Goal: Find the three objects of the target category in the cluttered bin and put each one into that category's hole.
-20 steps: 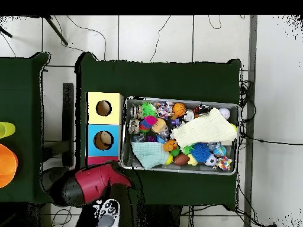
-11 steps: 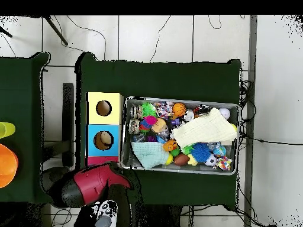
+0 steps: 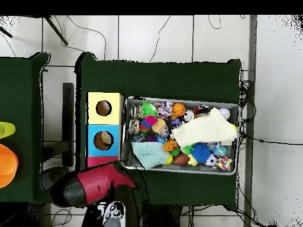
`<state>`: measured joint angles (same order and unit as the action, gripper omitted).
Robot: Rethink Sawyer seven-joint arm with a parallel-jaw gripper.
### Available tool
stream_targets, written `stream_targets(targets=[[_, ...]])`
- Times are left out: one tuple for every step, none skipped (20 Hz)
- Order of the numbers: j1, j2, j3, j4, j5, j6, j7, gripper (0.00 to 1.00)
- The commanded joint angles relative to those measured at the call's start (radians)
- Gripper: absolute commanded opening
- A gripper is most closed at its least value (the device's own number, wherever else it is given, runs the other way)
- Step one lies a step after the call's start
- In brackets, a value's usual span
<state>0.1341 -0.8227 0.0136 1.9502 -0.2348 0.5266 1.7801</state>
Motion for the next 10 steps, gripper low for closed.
stream_targets(targets=[[-0.103,-0.126,0.132,0.017,0.056,0.376,-0.134,0.0],[-0.114,-0.134,0.141,0.014,0.057,0.395,-0.138,0.0],[-0.119,-0.139,0.144,0.007,0.051,0.407,-0.139,0.0],[-0.128,-0.137,0.152,0.008,0.045,0.402,-0.138,0.0],[-0.135,-0.131,0.154,0.005,0.033,0.373,-0.131,0.0],[-0.143,-0.125,0.157,0.002,0.021,0.343,-0.124,0.0],[-0.152,-0.107,0.154,-0.009,-0.009,0.27,-0.109,0.0],[-0.165,-0.086,0.153,-0.011,-0.037,0.208,-0.1,0.0],[-0.191,-0.063,0.159,0.001,-0.057,0.146,-0.106,0.0],[-0.216,-0.04,0.166,0.012,-0.078,0.084,-0.112,0.0]])
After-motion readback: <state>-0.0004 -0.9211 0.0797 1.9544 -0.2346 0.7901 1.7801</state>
